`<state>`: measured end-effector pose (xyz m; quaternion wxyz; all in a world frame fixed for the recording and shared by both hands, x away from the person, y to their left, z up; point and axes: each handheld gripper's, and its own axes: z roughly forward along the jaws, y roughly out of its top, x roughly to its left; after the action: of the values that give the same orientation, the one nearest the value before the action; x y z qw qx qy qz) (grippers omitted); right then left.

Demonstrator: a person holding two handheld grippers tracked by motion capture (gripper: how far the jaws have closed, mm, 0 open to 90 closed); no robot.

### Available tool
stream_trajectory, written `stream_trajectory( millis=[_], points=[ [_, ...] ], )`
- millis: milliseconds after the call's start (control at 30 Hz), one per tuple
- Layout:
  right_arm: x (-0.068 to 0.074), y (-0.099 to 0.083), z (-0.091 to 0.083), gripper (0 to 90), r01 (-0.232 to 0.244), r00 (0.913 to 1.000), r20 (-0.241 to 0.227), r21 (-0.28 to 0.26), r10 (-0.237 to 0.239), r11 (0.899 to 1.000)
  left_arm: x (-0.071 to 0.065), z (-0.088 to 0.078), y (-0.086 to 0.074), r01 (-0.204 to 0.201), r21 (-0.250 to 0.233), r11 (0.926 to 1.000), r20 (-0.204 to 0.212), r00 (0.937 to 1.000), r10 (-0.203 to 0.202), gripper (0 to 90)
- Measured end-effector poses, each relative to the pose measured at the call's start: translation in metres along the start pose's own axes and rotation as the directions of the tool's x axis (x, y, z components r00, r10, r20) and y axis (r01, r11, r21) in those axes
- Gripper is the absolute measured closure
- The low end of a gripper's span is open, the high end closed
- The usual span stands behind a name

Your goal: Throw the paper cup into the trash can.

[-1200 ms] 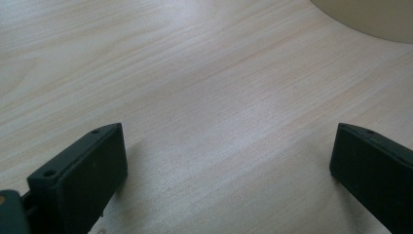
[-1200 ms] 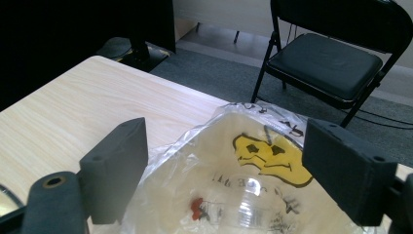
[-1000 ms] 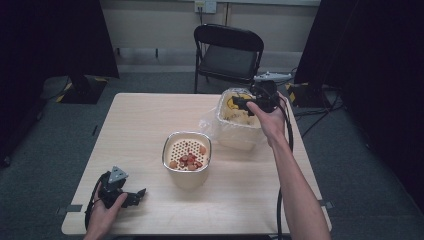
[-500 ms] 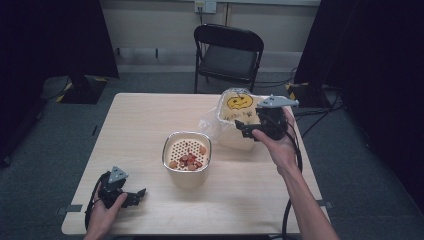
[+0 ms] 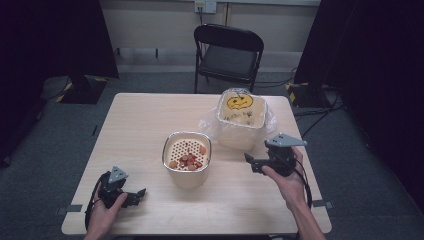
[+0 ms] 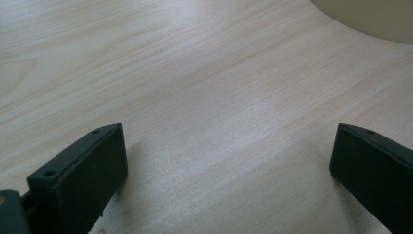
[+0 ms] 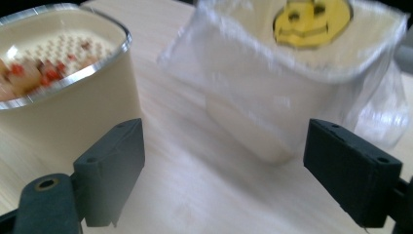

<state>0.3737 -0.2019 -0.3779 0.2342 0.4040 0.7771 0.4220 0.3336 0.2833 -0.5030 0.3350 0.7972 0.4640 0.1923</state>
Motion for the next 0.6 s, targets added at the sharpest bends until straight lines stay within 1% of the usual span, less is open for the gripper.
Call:
stream_trajectory(
  millis=[33, 67, 133, 167, 233, 367, 400, 433, 500, 600],
  points=[
    [0.000, -0.010, 0.003, 14.6, -0.005, 1.0000, 0.004, 0.019, 0.005, 1.000, 0.000, 0.000, 0.000, 0.000, 0.000, 1.0000, -0.001, 1.0000, 0.000, 0.0],
    [0.000, -0.016, 0.005, 14.7, -0.007, 1.0000, 0.007, 0.026, 0.007, 1.000, 0.000, 0.000, 0.000, 0.000, 0.000, 1.0000, 0.000, 1.0000, 0.000, 0.0],
    [-0.001, -0.033, 0.011, 14.8, -0.028, 0.9996, -0.002, 0.053, 0.029, 0.998, 0.000, 0.000, 0.000, -0.003, 0.002, 1.0000, -0.001, 1.0000, 0.003, 0.0],
    [-0.001, -0.044, 0.016, 14.8, -0.032, 0.9995, 0.000, 0.074, 0.032, 0.997, 0.000, 0.000, 0.000, 0.000, 0.000, 1.0000, 0.000, 1.0000, 0.000, 0.0],
    [-0.001, -0.058, 0.021, 15.0, -0.040, 0.9992, 0.006, 0.103, 0.040, 0.994, 0.000, 0.000, 0.000, 0.000, 0.000, 1.0000, 0.000, 1.0000, 0.000, 0.0],
    [-0.002, -0.087, 0.033, 15.2, -0.067, 0.9976, 0.029, 0.162, 0.063, 0.985, 0.000, 0.000, 0.000, 0.000, 0.000, 1.0000, 0.000, 1.0000, 0.000, 0.0],
    [-0.003, -0.091, 0.035, 15.3, -0.079, 0.9967, 0.030, 0.163, 0.075, 0.983, 0.000, 0.000, 0.000, 0.000, 0.000, 1.0000, 0.000, 1.0000, 0.000, 0.0],
    [-0.003, -0.095, 0.037, 15.2, -0.083, 0.9963, 0.036, 0.173, 0.077, 0.982, 0.000, 0.000, 0.000, 0.000, 0.000, 1.0000, 0.000, 1.0000, 0.000, 0.0],
    [-0.003, -0.100, 0.039, 15.3, -0.065, 0.9967, 0.061, 0.188, 0.054, 0.980, 0.000, 0.000, 0.000, 0.000, 0.000, 1.0000, 0.000, 1.0000, 0.000, 0.0],
    [-0.004, -0.105, 0.042, 15.3, -0.059, 0.9948, 0.093, 0.201, 0.041, 0.978, 0.000, 0.000, 0.000, 0.000, 0.000, 1.0000, 0.000, 1.0000, 0.000, 0.0]
  ],
)
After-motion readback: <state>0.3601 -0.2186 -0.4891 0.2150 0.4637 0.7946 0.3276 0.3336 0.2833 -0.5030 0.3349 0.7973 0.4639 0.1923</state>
